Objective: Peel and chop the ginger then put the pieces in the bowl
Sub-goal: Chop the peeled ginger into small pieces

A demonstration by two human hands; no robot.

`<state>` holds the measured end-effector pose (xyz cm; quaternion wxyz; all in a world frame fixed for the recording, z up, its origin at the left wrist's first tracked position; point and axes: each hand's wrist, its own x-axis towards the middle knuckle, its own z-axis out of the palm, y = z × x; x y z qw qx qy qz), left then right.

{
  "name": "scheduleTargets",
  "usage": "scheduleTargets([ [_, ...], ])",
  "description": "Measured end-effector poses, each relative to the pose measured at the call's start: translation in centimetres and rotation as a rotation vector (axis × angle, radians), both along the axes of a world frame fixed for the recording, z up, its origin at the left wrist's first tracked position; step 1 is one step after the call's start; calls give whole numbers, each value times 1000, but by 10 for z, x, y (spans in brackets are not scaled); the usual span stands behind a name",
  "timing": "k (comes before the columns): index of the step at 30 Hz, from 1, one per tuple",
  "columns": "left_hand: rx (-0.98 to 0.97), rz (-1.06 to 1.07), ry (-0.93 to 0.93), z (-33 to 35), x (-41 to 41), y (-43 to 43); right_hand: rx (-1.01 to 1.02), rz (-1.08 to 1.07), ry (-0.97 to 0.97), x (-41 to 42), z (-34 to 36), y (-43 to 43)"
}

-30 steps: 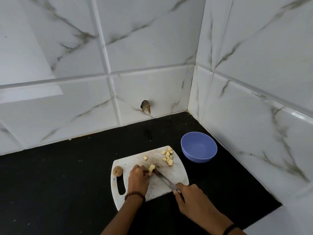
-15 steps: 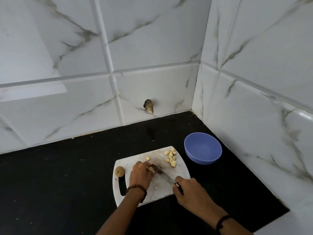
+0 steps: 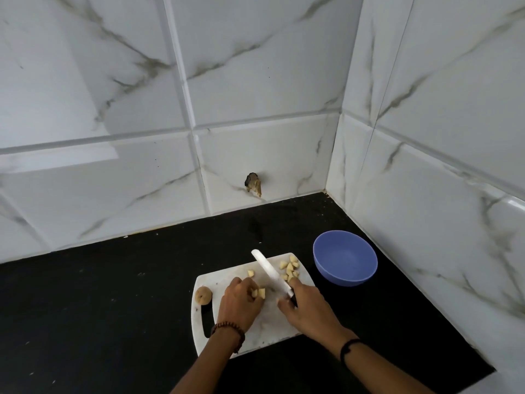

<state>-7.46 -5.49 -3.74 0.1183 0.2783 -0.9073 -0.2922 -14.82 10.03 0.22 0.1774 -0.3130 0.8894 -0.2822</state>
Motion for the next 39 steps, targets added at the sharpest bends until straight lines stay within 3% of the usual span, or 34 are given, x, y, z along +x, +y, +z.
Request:
scheduleTargets([
  [11,84,-11,19,-2,2,-3,-15,180,-59,-14,-17,-40],
  [22,-23,-45,34,-5,-15,7,-26,150,12,-34,-23,-30],
  [31,27,-51,60,-3,-32,17,-32,130,-16,-50,-25,-15],
  [39,91,-177,55,2,-23,15,-109,75,-81,-40,-22,-6],
])
